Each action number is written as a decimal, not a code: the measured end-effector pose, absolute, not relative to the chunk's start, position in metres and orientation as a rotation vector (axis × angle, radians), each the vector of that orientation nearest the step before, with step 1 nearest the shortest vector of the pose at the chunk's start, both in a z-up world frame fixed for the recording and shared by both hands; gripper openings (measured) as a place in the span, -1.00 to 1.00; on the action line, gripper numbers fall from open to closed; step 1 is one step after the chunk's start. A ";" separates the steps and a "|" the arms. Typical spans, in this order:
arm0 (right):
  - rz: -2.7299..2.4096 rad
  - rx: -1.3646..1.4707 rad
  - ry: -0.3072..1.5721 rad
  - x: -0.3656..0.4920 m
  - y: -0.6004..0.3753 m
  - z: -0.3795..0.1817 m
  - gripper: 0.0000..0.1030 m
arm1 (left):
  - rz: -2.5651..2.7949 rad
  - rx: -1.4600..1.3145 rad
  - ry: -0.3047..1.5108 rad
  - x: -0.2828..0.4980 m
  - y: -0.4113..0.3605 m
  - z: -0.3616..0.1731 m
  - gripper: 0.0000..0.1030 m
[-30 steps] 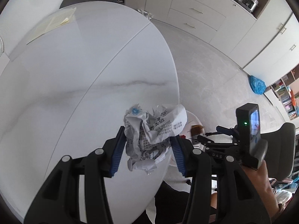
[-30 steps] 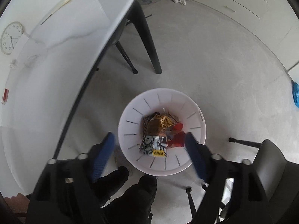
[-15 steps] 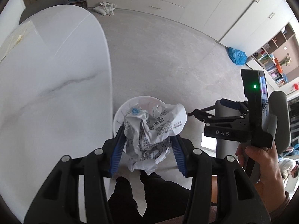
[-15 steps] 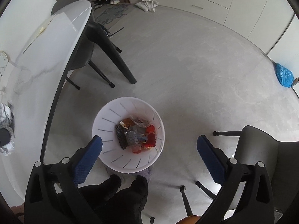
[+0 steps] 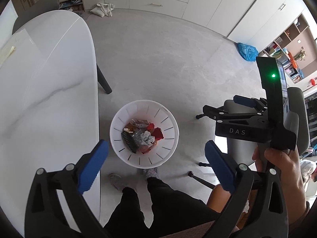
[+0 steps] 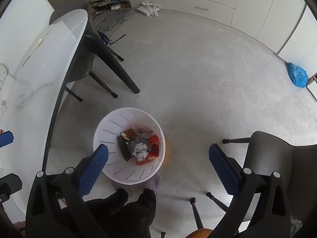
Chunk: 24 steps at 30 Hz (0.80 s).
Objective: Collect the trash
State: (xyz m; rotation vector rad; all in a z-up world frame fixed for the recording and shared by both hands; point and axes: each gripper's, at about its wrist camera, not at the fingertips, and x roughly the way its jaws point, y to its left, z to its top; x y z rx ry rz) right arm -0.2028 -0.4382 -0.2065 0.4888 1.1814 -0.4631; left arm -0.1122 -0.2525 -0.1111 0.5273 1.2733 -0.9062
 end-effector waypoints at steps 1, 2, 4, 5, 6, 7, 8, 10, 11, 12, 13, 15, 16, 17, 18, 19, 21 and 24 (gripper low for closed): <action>-0.459 0.487 1.183 -0.202 -0.437 -0.206 0.95 | -0.899 0.520 1.274 -0.110 -0.250 -0.110 0.82; -0.456 0.484 1.184 -0.201 -0.436 -0.206 0.95 | -0.892 0.515 1.274 -0.106 -0.253 -0.113 0.82; -0.450 0.479 1.188 -0.197 -0.433 -0.205 0.95 | -0.873 0.504 1.272 -0.104 -0.248 -0.112 0.82; -0.446 0.477 1.189 -0.196 -0.431 -0.205 0.95 | -0.864 0.499 1.270 -0.103 -0.249 -0.112 0.82; -0.441 0.475 1.190 -0.194 -0.428 -0.205 0.95 | -0.851 0.490 1.268 -0.101 -0.245 -0.111 0.82; -0.433 0.469 1.192 -0.191 -0.425 -0.205 0.95 | -0.835 0.483 1.266 -0.098 -0.241 -0.111 0.82; -0.428 0.462 1.198 -0.187 -0.422 -0.204 0.95 | -0.817 0.473 1.264 -0.096 -0.236 -0.110 0.82; -0.409 0.423 1.209 -0.177 -0.410 -0.203 0.95 | -0.771 0.450 1.254 -0.090 -0.224 -0.107 0.82; -0.393 0.408 1.211 -0.171 -0.404 -0.201 0.95 | -0.741 0.438 1.244 -0.086 -0.217 -0.105 0.82; -0.373 0.398 1.214 -0.163 -0.397 -0.200 0.95 | -0.700 0.425 1.229 -0.080 -0.208 -0.101 0.82; -0.348 0.391 1.218 -0.154 -0.387 -0.198 0.95 | -0.664 0.416 1.214 -0.074 -0.199 -0.097 0.82; -0.307 0.382 1.218 -0.135 -0.370 -0.192 0.95 | -0.587 0.397 1.178 -0.062 -0.179 -0.085 0.82; -0.272 0.378 1.201 -0.123 -0.358 -0.185 0.95 | -0.550 0.391 1.160 -0.056 -0.170 -0.077 0.82; -0.243 0.378 1.185 -0.113 -0.348 -0.178 0.95 | -0.511 0.386 1.136 -0.049 -0.160 -0.067 0.82; -0.212 0.376 1.167 -0.102 -0.338 -0.169 0.95 | -0.482 0.383 1.113 -0.043 -0.152 -0.058 0.82; -0.178 0.367 1.143 -0.087 -0.325 -0.155 0.95 | -0.447 0.376 1.074 -0.035 -0.141 -0.043 0.82; -0.134 0.345 1.089 -0.065 -0.305 -0.125 0.95 | -0.385 0.356 1.003 -0.022 -0.123 -0.013 0.82; -0.061 0.293 0.967 -0.031 -0.279 -0.060 0.95 | -0.320 0.300 0.902 -0.003 -0.096 0.040 0.85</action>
